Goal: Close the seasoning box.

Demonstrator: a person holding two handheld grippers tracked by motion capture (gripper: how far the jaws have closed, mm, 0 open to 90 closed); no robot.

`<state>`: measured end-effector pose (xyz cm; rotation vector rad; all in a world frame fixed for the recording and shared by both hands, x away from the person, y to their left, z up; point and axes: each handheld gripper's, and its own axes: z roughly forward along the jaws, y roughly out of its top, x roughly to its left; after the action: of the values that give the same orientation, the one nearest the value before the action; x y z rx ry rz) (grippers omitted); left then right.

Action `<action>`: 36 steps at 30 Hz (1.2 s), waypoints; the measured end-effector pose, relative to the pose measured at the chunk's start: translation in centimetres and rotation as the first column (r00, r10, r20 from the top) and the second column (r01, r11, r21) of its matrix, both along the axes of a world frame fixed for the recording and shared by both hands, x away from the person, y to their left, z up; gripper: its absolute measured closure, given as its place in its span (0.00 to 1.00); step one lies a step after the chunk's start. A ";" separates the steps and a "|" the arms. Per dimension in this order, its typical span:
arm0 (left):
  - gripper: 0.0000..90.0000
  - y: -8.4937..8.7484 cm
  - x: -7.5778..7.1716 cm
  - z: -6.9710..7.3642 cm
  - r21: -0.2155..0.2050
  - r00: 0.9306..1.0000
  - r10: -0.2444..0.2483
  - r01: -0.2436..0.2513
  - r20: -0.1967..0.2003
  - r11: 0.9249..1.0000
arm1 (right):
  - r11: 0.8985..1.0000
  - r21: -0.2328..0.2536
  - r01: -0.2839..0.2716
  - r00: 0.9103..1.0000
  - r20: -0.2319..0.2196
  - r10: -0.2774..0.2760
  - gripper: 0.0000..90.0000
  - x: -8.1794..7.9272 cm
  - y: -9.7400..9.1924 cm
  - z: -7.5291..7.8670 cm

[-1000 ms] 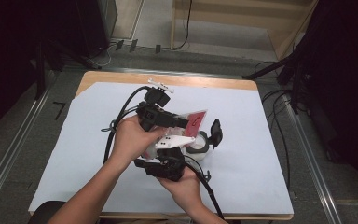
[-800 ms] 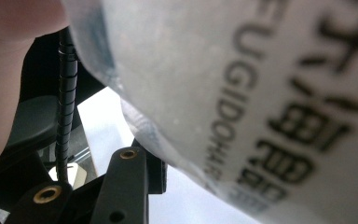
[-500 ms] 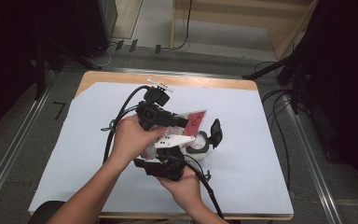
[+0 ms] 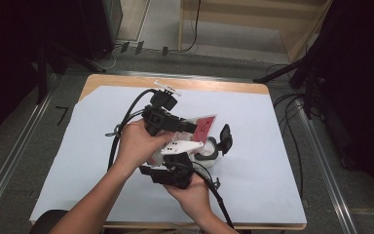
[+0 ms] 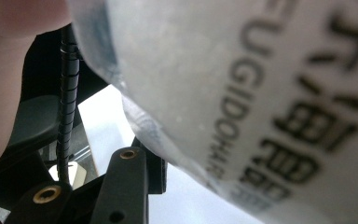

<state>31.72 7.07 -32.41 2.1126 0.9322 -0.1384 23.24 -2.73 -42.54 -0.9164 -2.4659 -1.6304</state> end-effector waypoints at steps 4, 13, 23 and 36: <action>0.82 0.0 0.0 0.0 0.004 1.000 0.000 0.000 0.003 1.000 | 1.000 -0.001 0.001 1.000 0.001 -0.001 0.71 0.0 0.0 0.0; 0.82 -0.2 -0.1 0.0 -0.001 1.000 0.000 0.000 0.003 1.000 | 1.000 -0.003 0.001 1.000 0.005 -0.001 0.71 -0.1 0.0 0.0; 0.82 -0.3 0.1 0.1 -0.001 1.000 -0.009 0.009 -0.002 1.000 | 1.000 0.001 0.004 1.000 0.002 -0.004 0.71 0.0 -0.1 0.0; 0.83 -0.4 0.3 0.1 0.001 1.000 -0.013 0.013 -0.007 1.000 | 1.000 0.006 0.006 1.000 0.003 -0.006 0.70 0.0 -0.1 0.1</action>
<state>32.02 6.67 -32.29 2.1204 0.9232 -0.1521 23.26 -2.81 -42.46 -0.9229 -2.4612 -1.6411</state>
